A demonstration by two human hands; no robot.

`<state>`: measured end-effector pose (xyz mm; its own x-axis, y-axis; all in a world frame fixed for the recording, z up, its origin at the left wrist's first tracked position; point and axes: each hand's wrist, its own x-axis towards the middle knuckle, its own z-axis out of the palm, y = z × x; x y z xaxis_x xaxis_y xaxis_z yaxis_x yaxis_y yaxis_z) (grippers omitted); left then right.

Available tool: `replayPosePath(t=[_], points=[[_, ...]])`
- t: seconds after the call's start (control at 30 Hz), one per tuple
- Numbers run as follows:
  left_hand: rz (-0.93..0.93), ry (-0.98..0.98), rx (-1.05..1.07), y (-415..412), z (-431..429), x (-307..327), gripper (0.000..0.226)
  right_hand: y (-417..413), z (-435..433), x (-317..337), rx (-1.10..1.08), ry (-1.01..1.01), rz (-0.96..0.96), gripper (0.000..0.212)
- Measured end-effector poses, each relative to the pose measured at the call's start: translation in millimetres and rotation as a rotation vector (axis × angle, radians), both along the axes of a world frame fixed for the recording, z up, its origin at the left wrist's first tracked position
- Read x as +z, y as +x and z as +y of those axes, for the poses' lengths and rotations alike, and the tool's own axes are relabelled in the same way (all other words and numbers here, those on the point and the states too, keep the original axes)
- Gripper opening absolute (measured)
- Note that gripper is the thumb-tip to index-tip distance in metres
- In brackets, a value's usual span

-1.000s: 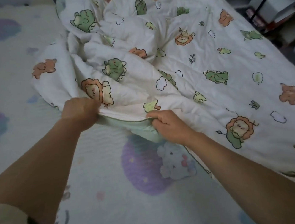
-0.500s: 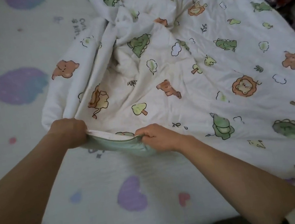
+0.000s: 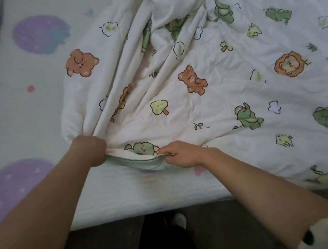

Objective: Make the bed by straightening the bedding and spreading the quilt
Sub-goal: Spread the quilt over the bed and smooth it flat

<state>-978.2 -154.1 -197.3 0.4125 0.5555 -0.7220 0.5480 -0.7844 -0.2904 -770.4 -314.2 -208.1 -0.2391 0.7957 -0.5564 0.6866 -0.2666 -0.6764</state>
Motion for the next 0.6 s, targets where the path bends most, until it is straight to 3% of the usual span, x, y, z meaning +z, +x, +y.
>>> replayPosePath(t=[0.1,0.17,0.33,0.47,0.6], points=[[-0.096,-0.045,-0.056,-19,-9,-8,0.058,-2,-16,-5,-0.052,0.028,-0.08,0.017],[-0.155,-0.09,-0.121,-24,-15,-12,0.06,-3,-23,-12,-0.06,0.051,-0.129,0.013],[0.052,-0.086,-0.095,-14,-35,-11,0.035,-12,-43,-26,0.049,-0.092,-0.01,0.01],[0.124,-0.104,-0.035,-18,-46,-20,0.034,-27,-52,-26,0.127,-0.208,0.099,0.012],[0.214,-0.245,0.028,-38,-77,-38,0.035,-45,-63,-34,0.252,-0.3,0.078,0.014]])
